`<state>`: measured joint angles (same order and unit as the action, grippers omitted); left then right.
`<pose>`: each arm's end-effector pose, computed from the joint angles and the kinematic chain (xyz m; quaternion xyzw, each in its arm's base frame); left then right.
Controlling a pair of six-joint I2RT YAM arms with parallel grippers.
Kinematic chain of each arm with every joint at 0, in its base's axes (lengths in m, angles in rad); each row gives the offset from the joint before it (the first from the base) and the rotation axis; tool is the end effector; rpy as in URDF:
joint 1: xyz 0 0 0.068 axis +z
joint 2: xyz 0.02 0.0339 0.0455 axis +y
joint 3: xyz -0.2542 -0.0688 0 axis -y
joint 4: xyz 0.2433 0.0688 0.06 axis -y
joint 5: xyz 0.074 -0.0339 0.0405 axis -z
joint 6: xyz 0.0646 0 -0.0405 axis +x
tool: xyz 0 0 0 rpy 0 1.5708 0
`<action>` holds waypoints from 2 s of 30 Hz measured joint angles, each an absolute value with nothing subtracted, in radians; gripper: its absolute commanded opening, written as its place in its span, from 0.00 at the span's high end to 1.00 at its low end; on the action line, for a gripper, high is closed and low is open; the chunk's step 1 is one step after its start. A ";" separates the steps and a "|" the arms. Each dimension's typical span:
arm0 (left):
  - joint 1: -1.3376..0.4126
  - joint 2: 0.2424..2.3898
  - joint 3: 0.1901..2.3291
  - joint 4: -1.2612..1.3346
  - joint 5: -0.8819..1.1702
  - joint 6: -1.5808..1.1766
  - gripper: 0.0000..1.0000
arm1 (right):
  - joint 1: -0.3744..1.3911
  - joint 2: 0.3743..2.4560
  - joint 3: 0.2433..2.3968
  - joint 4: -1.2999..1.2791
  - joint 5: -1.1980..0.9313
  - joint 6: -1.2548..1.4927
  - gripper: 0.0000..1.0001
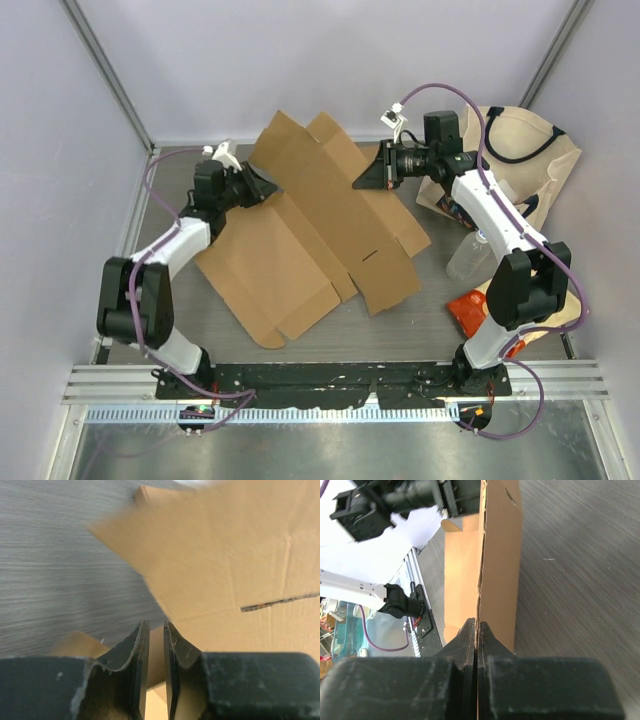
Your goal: Fold the paper box
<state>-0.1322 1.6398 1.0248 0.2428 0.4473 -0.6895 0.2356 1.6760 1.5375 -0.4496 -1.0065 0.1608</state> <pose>0.3869 -0.0796 0.2276 -0.1012 0.8085 -0.3876 0.4311 0.3628 0.1432 0.3319 -0.2563 0.7633 0.4983 0.3215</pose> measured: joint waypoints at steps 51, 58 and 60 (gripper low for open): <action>-0.350 1.650 1.080 0.278 0.371 -1.436 0.36 | 0.759 1.655 1.273 -0.288 0.358 -0.310 0.99; -0.389 1.737 1.125 0.364 0.374 -1.504 0.68 | 0.759 1.655 1.272 -0.274 0.363 -0.331 0.99; -0.395 1.757 1.125 0.388 0.375 -1.509 0.80 | 0.759 1.655 1.272 -0.281 0.382 -0.334 0.98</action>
